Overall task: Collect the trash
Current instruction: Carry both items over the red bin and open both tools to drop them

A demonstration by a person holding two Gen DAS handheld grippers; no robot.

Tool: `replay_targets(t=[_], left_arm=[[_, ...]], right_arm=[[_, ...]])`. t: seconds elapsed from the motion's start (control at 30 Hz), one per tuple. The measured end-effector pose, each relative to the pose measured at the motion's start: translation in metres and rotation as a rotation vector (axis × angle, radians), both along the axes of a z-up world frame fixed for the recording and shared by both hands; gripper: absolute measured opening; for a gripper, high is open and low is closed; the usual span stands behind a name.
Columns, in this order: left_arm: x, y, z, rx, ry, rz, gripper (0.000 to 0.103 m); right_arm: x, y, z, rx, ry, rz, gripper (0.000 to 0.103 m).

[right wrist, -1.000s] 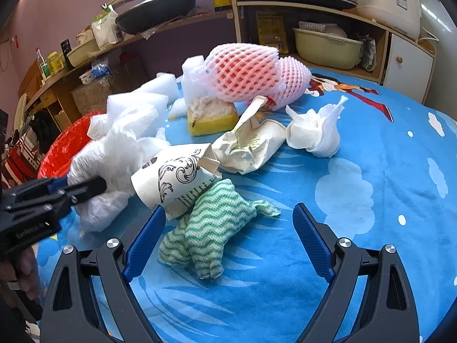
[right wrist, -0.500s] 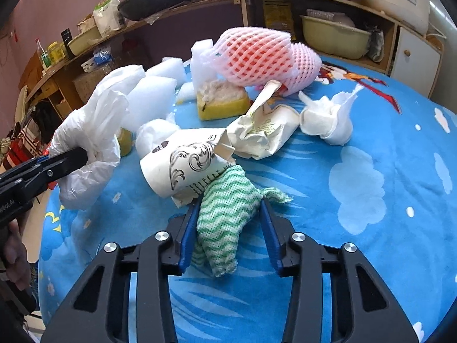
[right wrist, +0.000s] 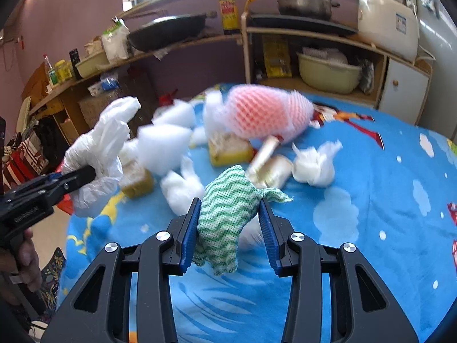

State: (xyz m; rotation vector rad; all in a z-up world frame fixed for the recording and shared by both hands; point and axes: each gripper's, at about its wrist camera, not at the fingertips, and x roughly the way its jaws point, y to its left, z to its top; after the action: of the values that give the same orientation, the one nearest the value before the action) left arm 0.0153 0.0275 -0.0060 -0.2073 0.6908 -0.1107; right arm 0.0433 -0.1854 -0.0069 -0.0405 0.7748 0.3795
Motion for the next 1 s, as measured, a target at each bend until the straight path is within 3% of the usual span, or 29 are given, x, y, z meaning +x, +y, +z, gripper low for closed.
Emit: replay_targets(t=[0.6,1.0], left_arm=[[-0.017,0.129,0.038,0.072,-0.052,0.265,0.031],[-0.027,0.217,0.039,0.082,-0.035,0.428,0.031]], right_arm=[[0.026,0.113,0.044,0.068,-0.069,0.186,0.040],[0.041,0.220,0.045,0.104,-0.054,0.361,0.040]])
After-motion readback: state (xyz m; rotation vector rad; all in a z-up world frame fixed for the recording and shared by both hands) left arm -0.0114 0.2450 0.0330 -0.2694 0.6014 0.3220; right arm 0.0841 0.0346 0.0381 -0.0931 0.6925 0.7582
